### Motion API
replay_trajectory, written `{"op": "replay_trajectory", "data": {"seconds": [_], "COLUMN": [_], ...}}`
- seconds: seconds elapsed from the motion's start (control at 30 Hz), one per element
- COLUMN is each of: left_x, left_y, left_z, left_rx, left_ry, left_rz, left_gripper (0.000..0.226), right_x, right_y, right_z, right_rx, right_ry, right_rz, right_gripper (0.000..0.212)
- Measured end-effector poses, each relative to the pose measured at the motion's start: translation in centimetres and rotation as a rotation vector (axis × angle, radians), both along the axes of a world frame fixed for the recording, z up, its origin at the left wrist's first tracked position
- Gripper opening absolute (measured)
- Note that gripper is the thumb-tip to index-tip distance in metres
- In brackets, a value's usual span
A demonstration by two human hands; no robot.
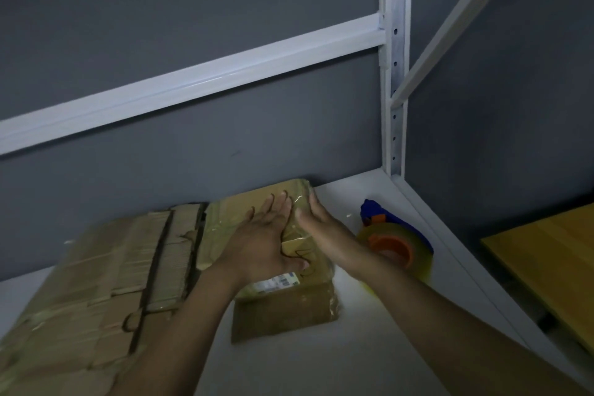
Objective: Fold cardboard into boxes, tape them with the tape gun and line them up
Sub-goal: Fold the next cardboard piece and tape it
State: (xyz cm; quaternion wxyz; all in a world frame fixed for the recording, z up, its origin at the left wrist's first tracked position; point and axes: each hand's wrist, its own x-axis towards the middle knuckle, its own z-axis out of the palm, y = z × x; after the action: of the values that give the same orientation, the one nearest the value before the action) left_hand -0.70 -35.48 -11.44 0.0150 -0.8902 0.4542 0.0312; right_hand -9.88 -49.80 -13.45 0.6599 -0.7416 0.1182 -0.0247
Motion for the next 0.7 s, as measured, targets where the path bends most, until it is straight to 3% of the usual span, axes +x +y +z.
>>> {"op": "replay_trajectory", "data": {"seconds": [0.1, 0.2, 0.27, 0.37, 0.47, 0.57, 0.7], "left_x": [0.6, 2.0, 2.5, 2.1, 1.4, 0.5, -0.1], "left_y": [1.6, 4.8, 7.0, 8.4, 8.1, 8.1, 8.9], "left_z": [0.3, 1.2, 1.4, 1.0, 0.4, 0.4, -0.2], "left_rx": [0.03, 0.056, 0.039, -0.073, -0.104, -0.084, -0.255], "left_ry": [0.011, -0.028, -0.054, 0.026, 0.002, -0.083, -0.18], "left_rz": [-0.003, 0.078, 0.156, 0.249, 0.311, 0.297, 0.083], "left_gripper": [0.122, 0.136, 0.141, 0.149, 0.156, 0.145, 0.104], "right_x": [-0.1, 0.1, 0.4, 0.9, 1.2, 2.8, 4.7], "right_y": [0.1, -0.8, -1.1, -0.9, -0.4, -1.4, -3.7], "right_z": [-0.6, -1.0, -1.0, -0.9, -0.3, -0.2, 0.7], "right_rx": [-0.04, -0.08, -0.185, -0.585, -0.97, -1.109, -1.071], "right_ry": [0.021, -0.008, -0.022, -0.131, -0.303, -0.377, -0.194], "right_rz": [-0.005, 0.016, 0.007, -0.031, 0.03, -0.065, -0.119], "right_gripper": [0.064, 0.036, 0.039, 0.059, 0.055, 0.049, 0.043]}}
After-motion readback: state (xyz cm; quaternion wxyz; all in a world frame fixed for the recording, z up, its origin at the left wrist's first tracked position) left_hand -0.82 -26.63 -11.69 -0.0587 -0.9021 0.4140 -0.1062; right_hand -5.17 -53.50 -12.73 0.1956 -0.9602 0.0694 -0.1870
